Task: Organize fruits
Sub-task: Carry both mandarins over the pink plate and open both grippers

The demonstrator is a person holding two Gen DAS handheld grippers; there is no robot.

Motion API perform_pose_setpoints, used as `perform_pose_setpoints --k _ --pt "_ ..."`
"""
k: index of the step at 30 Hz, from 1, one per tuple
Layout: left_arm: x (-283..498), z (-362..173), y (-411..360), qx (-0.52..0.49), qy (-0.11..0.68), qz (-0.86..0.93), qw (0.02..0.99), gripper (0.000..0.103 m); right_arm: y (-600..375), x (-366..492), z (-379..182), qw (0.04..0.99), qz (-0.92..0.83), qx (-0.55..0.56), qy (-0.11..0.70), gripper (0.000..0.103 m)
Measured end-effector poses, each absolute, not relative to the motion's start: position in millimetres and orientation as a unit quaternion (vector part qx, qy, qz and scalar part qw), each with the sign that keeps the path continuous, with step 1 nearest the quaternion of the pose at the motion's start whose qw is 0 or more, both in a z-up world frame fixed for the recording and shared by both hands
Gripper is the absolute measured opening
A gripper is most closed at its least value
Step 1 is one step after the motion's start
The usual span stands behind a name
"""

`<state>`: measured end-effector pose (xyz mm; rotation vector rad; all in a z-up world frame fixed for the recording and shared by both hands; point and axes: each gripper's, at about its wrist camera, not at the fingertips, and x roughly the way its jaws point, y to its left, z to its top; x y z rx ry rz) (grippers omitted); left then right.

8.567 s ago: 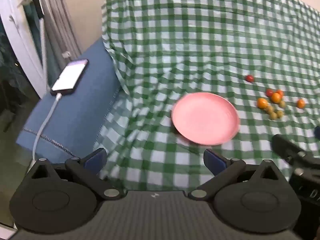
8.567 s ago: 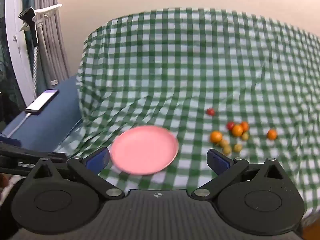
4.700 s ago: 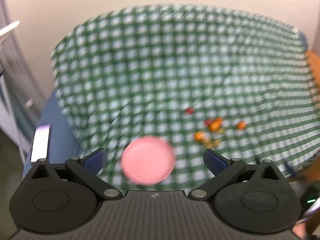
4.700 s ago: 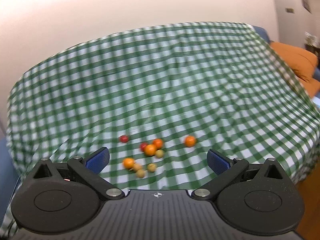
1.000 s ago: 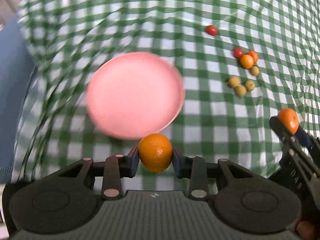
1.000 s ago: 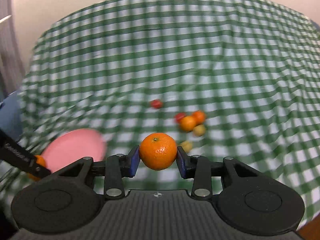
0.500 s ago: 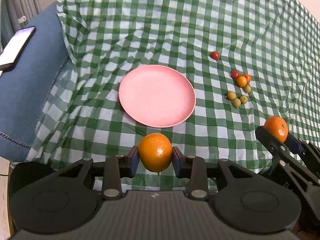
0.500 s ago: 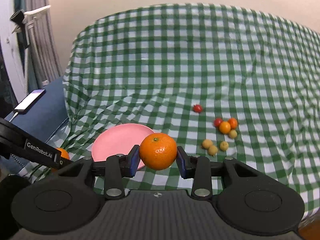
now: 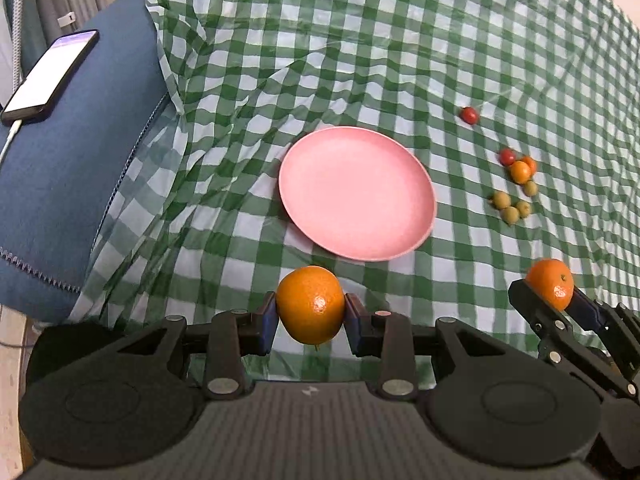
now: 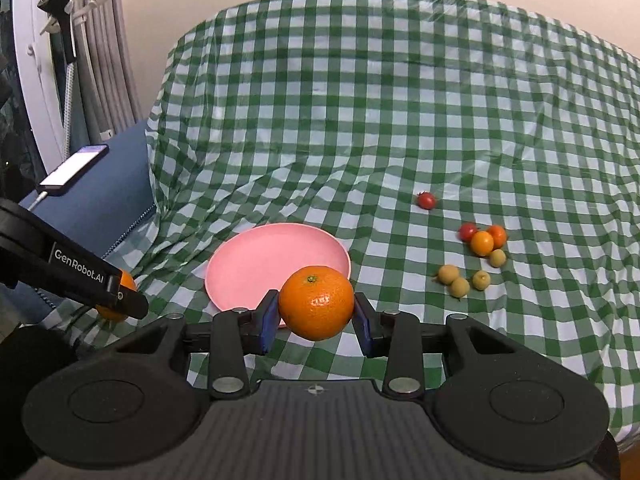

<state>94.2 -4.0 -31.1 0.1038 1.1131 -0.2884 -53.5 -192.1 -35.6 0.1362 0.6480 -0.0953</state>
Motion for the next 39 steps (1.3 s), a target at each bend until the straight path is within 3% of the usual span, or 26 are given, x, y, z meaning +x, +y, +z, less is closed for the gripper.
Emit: perform_pose_setpoints --k 19,39 --pt "187 -94 -57 0.123 0.543 -0.13 0.82 0.039 -199 49 -95 0.927 -0.041 0.062 0.367 0.04" --pt "224 -147 -80 0.158 0.558 -0.136 0.803 0.039 -190 93 -146 0.906 -0.021 0.038 0.421 0.04"
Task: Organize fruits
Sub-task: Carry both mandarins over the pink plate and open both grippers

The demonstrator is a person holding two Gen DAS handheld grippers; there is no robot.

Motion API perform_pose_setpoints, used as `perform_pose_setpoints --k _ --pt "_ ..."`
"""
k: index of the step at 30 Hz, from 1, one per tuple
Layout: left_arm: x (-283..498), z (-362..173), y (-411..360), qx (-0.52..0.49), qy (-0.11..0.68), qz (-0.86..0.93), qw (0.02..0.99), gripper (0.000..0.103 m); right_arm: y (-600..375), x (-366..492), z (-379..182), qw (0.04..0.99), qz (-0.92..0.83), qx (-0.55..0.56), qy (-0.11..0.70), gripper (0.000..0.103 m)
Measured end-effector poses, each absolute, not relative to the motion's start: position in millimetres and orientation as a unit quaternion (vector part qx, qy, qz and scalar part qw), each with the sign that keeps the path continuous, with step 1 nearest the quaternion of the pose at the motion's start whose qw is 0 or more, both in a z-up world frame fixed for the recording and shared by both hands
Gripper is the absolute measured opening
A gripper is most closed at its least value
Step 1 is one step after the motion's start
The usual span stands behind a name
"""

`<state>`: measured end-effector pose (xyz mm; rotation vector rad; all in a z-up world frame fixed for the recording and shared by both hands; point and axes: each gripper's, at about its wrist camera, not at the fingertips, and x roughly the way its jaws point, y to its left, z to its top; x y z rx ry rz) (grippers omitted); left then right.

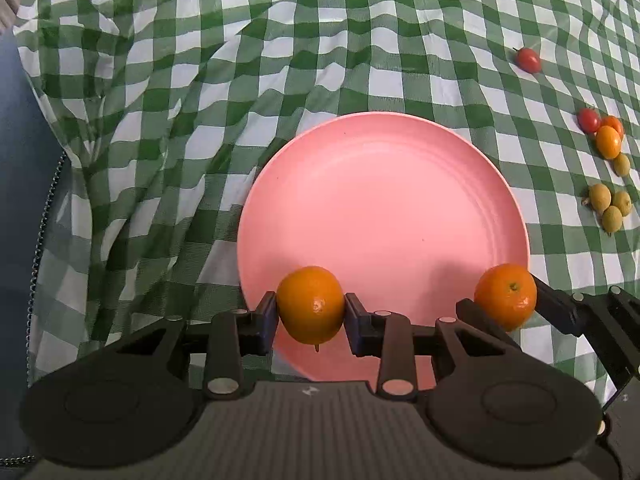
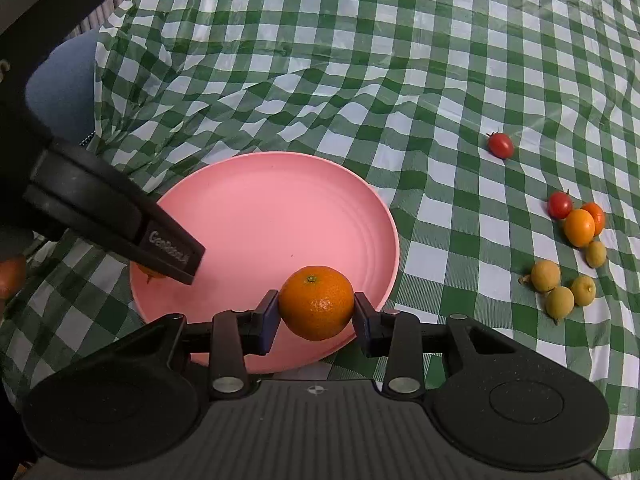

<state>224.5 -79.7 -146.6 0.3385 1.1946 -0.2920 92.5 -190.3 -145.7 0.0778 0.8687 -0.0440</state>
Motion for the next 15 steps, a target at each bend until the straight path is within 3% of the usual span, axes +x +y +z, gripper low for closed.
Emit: perform_pose_setpoints --k 2,3,4,5,6,15 --pt "224 -141 -80 0.155 0.548 -0.144 0.809 0.041 -192 94 -143 0.909 -0.021 0.036 0.415 0.041" --pt "223 -136 -78 0.149 0.544 -0.148 0.813 0.06 -193 93 -139 0.912 -0.022 0.036 0.409 0.051" --pt "223 -129 -75 0.141 0.54 -0.145 0.817 0.091 -194 92 -135 0.914 -0.024 0.035 0.403 0.06" --pt "222 -121 -71 0.131 0.534 -0.139 0.824 0.102 -194 89 -131 0.916 -0.027 0.033 0.399 0.076" --pt "219 -112 -65 0.116 0.52 -0.134 0.836 0.103 -193 85 -126 0.918 -0.029 0.03 0.394 0.082" --pt "148 -77 -17 0.112 0.514 -0.085 0.846 0.103 -185 5 -87 0.914 -0.029 0.084 0.396 0.095"
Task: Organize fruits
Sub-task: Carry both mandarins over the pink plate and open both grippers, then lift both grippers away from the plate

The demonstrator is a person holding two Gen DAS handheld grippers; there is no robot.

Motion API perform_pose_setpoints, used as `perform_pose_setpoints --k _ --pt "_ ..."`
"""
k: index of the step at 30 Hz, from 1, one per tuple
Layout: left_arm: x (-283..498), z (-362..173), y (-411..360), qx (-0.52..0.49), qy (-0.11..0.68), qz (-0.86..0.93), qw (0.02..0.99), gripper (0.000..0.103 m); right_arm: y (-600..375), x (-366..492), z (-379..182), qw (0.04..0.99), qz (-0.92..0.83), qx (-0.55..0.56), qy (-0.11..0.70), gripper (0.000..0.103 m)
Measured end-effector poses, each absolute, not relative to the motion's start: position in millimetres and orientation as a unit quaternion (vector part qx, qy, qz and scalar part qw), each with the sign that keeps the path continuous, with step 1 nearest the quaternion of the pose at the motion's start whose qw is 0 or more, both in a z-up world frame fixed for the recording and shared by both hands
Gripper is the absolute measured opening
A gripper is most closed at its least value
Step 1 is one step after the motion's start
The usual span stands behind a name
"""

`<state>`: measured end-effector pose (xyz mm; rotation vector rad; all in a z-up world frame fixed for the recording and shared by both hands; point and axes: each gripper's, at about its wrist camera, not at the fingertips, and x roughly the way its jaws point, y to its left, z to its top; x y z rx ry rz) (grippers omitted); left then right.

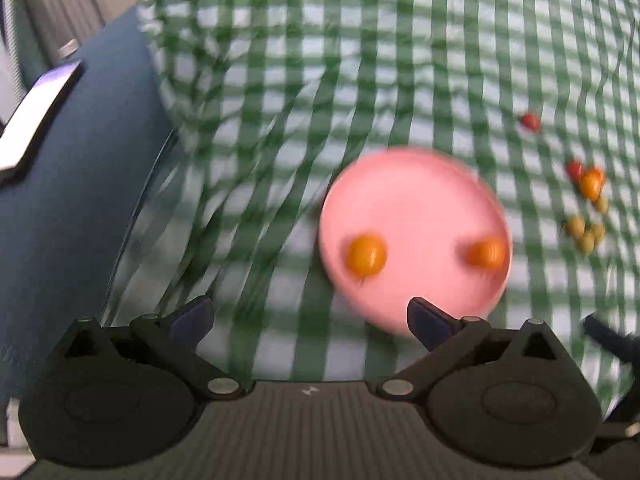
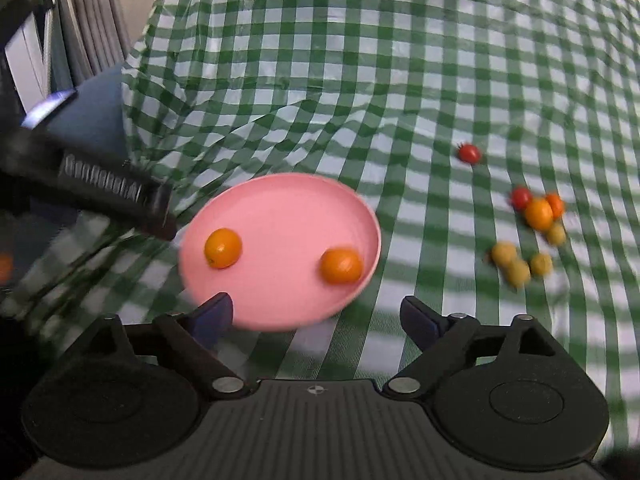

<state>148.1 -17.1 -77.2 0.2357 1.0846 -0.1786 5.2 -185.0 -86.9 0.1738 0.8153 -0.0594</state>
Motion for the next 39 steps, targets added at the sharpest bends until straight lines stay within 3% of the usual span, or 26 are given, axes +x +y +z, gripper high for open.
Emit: perform_pose_setpoints --k 8,21,39 --pt "82 -78 1 0.124 0.535 -0.068 0.833 0.103 -177 -49 -49 0.93 -0.052 0.076 0.355 0.098" --pt "19 -36 20 0.114 0.479 -0.069 0.868 0.103 -162 -105 -6 0.954 -0.062 0.064 0.285 0.102" --pt "4 -29 21 0.113 0.478 -0.061 0.869 0.103 -159 -122 -2 0.958 -0.059 0.076 0.271 0.102"
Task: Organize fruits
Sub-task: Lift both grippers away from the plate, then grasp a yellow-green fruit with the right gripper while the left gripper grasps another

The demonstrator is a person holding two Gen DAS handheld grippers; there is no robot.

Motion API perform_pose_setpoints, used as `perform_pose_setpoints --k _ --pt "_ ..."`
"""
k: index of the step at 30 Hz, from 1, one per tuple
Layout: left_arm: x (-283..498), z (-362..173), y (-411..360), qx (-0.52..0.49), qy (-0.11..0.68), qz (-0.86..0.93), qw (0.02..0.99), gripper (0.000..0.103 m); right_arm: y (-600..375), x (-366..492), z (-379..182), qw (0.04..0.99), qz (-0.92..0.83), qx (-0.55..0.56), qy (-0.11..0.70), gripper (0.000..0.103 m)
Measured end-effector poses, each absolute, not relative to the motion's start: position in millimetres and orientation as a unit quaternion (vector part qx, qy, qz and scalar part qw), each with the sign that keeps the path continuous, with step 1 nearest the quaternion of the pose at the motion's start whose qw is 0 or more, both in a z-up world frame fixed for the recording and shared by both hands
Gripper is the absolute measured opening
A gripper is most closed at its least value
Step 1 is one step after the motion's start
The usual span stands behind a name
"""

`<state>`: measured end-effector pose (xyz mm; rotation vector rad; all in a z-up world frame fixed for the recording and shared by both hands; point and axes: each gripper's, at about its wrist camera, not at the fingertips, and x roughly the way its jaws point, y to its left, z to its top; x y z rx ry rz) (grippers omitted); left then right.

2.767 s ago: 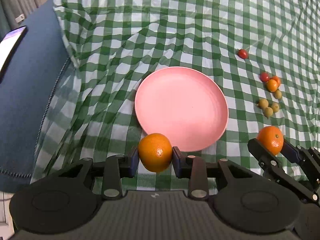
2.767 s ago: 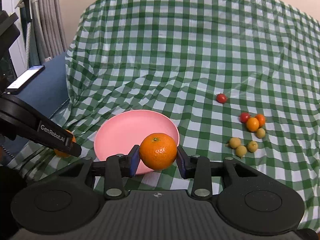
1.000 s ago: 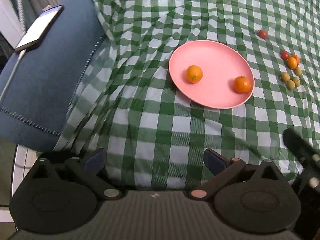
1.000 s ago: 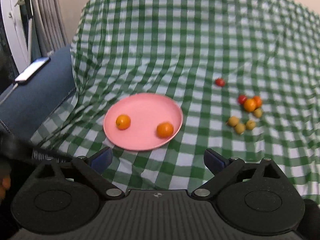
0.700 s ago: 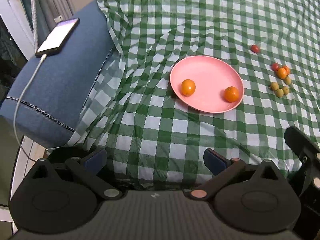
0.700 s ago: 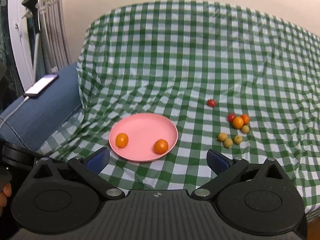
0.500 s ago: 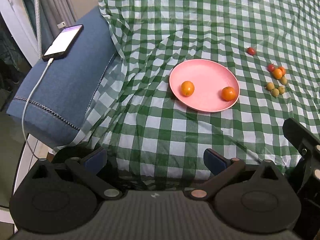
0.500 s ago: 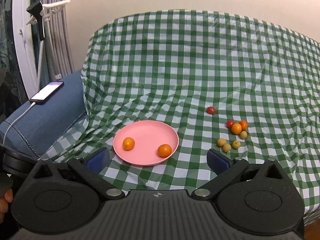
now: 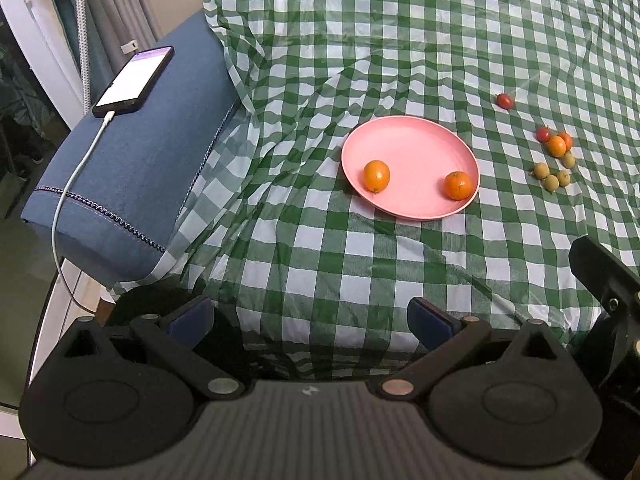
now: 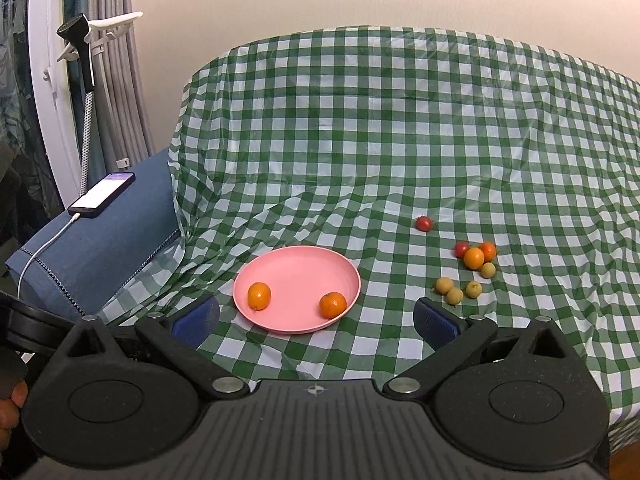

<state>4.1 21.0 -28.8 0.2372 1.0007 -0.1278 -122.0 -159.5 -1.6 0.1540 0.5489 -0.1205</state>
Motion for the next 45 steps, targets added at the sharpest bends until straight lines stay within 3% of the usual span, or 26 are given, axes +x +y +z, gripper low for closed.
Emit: perform_pose_setpoints --k 16,29,34,38,39,45 --pt "41 -51 -5 0.137 0.509 -0.065 0.847 0.103 -187 -93 -32 0.954 -0.089 0.059 0.281 0.102" --pt "119 -69 -58 0.137 0.539 -0.035 0.83 0.103 -347 6 -127 0.924 -0.204 0.137 0.292 0.102" --pt "146 -71 -77 0.143 0.542 -0.026 0.828 0.103 -385 45 -159 0.918 -0.207 0.158 0.298 0.087" --pt "161 -80 -101 0.152 0.543 -0.021 0.826 0.103 -401 66 -184 0.91 -0.205 0.151 0.327 0.048" --pt "163 -83 -107 0.153 0.544 -0.023 0.825 0.103 -403 69 -189 0.908 -0.203 0.151 0.335 0.043" --pt "169 -96 -159 0.167 0.541 -0.054 0.823 0.103 -400 73 -201 0.911 -0.196 0.109 0.347 0.026"
